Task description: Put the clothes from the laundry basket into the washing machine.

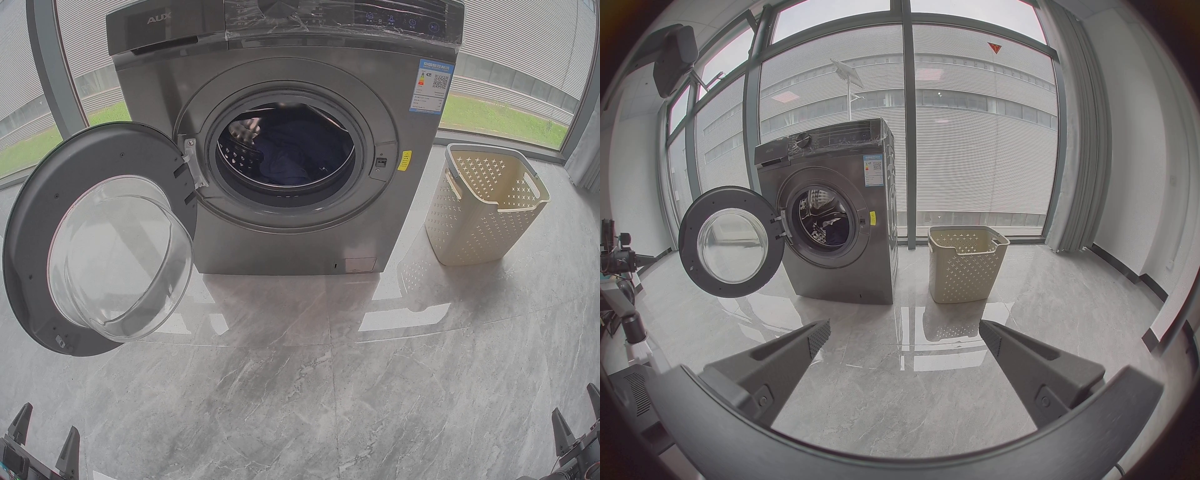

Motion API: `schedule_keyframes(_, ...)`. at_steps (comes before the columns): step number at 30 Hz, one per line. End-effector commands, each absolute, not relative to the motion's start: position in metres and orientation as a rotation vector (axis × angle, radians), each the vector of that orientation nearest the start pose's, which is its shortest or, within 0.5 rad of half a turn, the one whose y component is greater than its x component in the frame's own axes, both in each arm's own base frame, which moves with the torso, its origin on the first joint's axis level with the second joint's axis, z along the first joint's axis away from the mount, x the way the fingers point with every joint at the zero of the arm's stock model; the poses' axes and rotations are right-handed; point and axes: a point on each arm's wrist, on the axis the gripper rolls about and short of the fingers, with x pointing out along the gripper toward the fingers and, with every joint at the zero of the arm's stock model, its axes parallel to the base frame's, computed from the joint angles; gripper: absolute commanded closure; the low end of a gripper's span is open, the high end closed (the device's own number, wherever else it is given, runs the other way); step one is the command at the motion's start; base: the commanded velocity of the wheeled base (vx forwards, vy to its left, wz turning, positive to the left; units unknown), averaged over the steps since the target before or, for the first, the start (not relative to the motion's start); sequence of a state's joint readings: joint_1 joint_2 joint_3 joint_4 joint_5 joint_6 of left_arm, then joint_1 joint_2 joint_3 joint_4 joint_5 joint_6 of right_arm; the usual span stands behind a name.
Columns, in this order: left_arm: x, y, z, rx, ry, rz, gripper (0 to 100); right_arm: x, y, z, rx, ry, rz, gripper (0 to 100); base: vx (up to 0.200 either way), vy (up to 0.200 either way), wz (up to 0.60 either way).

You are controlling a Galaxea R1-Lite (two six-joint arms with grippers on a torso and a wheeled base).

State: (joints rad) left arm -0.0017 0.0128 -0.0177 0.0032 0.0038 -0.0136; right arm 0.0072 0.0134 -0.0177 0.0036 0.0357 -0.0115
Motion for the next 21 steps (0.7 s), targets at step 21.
schedule_keyframes(21, -0.0228, 0.0002, 0.0753, -0.037, 0.001, 0.005, 0, -0.0228, 0.0005, 0.0752, -0.011, 0.003, 0.037, 0, 0.0, 0.048, 0.17)
